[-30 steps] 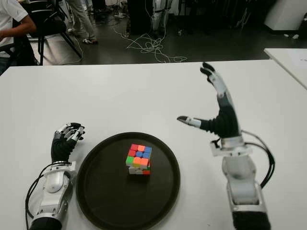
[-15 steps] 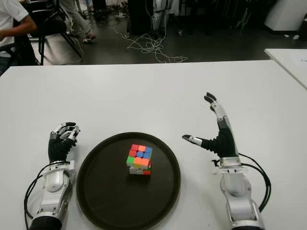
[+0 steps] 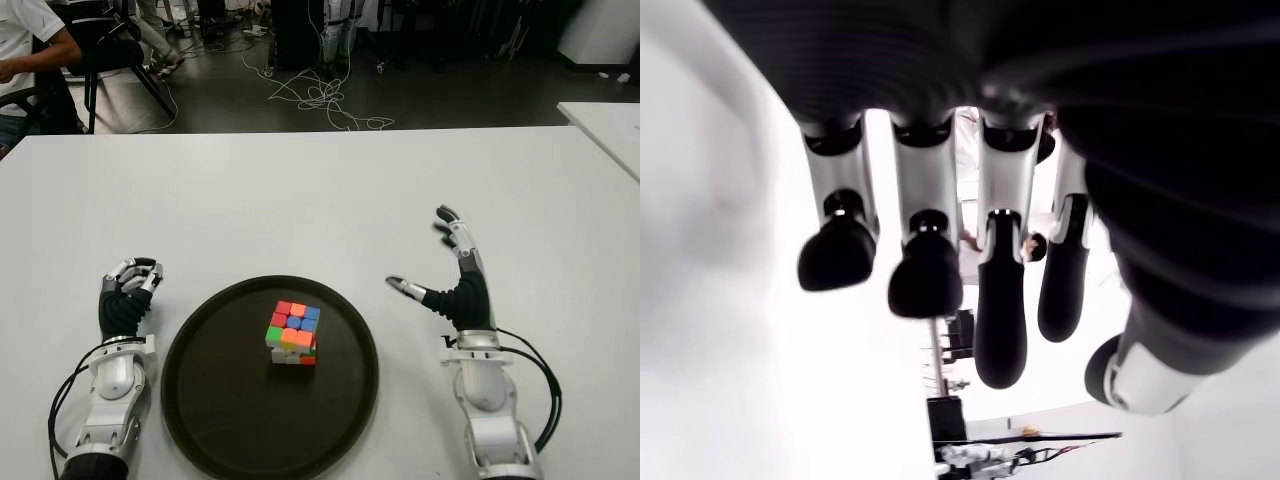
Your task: Pick up the Rubik's Cube and put it in the plate
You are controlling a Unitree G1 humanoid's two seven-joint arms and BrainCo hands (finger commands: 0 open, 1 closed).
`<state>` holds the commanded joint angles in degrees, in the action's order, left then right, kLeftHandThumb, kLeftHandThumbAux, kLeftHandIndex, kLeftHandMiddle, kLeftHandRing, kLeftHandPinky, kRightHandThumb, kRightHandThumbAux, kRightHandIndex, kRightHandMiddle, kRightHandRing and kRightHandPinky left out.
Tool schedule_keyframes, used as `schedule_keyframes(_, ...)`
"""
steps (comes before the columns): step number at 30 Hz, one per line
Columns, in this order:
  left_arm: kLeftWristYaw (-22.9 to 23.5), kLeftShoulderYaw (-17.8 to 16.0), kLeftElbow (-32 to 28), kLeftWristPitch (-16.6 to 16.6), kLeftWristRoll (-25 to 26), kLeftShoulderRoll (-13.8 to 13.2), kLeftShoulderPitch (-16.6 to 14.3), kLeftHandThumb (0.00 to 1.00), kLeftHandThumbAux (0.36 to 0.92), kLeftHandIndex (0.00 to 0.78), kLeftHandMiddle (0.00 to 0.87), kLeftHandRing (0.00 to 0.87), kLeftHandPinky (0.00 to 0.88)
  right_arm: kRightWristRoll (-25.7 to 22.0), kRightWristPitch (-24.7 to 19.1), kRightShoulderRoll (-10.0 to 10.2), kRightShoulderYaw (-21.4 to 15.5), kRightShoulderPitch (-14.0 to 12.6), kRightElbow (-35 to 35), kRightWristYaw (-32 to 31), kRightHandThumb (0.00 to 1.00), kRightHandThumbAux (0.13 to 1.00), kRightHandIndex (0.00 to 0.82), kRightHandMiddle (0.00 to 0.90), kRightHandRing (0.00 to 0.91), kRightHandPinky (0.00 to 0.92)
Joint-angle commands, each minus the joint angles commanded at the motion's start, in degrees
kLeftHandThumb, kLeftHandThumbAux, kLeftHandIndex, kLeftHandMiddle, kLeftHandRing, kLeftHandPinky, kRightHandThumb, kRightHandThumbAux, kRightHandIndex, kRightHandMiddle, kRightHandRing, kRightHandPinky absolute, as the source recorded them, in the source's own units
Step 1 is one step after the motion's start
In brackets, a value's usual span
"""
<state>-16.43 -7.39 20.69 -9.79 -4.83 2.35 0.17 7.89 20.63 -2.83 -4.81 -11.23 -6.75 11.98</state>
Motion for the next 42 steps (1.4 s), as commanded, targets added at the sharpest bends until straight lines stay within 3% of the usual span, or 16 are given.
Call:
schedule_keyframes(2,0.2,0.1,-1.1,1.5,0.0,-0.1,0.3,0.715,0.701,0.442,0.808,0.830,0.816,-0.7,-0.6,0.2,0.1,-0.1,0.2,0.5,0.098,0.776,0.267,0.368,0.364,0.380)
schedule_keyframes(6,0.4,0.7,-3.7,4.6,-0.3,-0.1,1.1,0.711,0.703,0.443,0.812,0.830,0.815,-2.0,-2.0,1.8,-0.3,-0.5,0.5,1.6,0.162,0.776,0.418,0.488,0.495,0.506)
schedule_keyframes(12,0.7,1.3,-7.9,7.7,-0.2,0.2,2.8,0.710,0.703,0.444,0.809,0.828,0.821,-2.2,-4.3,3.9,0.8,-3.5,2.5,3.2,0.241,0.794,0.590,0.697,0.709,0.723)
schedule_keyframes(14,0.8,1.5,-9.5,8.6,-0.1,0.4,3.6,0.711,0.702,0.444,0.808,0.829,0.829,-1.8,-5.0,4.5,1.3,-4.6,3.1,3.9,0.241,0.799,0.616,0.733,0.744,0.752)
schedule_keyframes(24,1.0,3.0,-14.6,11.6,-0.9,0.6,6.6,0.711,0.702,0.445,0.808,0.833,0.839,-1.1,-11.8,5.7,2.2,-6.7,7.3,6.7,0.294,0.821,0.678,0.808,0.824,0.832)
schedule_keyframes(35,0.9,3.7,-18.2,15.1,-1.2,1.0,8.1,0.710,0.702,0.445,0.793,0.818,0.837,-3.5,-29.6,5.9,2.6,-8.5,15.1,4.9,0.301,0.825,0.676,0.818,0.840,0.839)
schedule_keyframes(42,0.6,3.8,-19.2,16.5,-1.1,1.5,8.4,0.711,0.702,0.444,0.784,0.807,0.830,-4.7,-36.9,5.4,2.7,-8.6,18.4,3.5,0.305,0.828,0.693,0.824,0.842,0.838)
